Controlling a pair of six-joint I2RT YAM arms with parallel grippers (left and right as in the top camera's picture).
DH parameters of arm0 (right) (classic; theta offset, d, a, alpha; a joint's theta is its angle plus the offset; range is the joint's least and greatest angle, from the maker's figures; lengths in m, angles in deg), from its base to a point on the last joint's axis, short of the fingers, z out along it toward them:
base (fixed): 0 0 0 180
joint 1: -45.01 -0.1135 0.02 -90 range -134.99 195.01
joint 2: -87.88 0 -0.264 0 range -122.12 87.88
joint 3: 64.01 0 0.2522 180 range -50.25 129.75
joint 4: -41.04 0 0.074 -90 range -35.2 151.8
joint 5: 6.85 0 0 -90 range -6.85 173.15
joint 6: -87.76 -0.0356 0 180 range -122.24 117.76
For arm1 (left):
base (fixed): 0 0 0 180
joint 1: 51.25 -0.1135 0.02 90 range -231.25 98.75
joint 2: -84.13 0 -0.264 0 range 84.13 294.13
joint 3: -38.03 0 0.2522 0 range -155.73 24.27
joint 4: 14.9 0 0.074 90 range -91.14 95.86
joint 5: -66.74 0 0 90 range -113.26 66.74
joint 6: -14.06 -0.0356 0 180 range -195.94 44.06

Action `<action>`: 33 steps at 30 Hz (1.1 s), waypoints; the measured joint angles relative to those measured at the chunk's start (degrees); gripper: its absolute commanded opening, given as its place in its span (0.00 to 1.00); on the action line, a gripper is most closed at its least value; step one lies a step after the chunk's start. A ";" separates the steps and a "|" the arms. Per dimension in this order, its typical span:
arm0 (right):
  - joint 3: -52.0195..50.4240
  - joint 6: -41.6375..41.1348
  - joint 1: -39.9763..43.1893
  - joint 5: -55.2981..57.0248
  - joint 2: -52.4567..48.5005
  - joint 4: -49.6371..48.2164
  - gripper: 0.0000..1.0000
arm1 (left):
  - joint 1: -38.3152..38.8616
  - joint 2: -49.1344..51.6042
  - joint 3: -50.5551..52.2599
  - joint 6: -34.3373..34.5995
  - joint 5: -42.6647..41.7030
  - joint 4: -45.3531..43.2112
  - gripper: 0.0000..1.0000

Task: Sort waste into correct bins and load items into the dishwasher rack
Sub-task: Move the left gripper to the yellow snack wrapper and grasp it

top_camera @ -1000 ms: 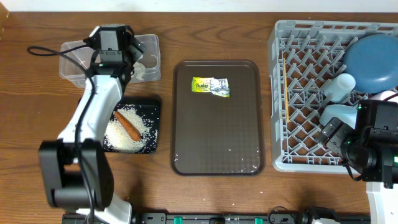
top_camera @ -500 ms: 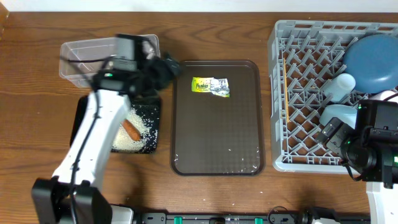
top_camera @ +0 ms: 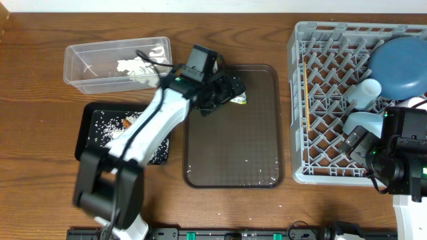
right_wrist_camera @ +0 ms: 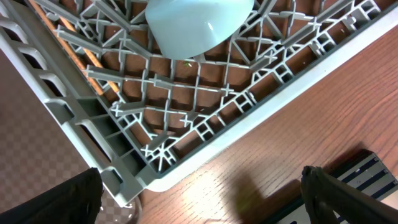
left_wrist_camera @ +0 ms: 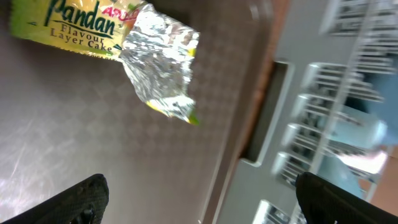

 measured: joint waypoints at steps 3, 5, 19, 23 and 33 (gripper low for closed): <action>0.00 0.00 0.00 0.00 0.00 0.00 0.99 | 0.07 4.00 -1.11 1.25 0.55 -0.11 0.98; 0.00 0.00 0.00 0.00 0.00 0.00 0.99 | 0.09 6.34 -1.31 2.73 1.38 -0.11 0.98; 0.00 0.00 0.00 0.00 0.00 -0.02 0.99 | 0.09 12.57 -1.53 11.26 3.67 -10.16 0.98; 0.00 0.00 0.00 0.00 0.00 0.00 0.99 | 0.20 12.57 -1.60 13.29 5.05 -10.12 0.97; 0.00 0.00 0.00 0.00 0.00 0.00 0.99 | 2.78 14.64 -1.60 17.64 7.48 -10.73 0.57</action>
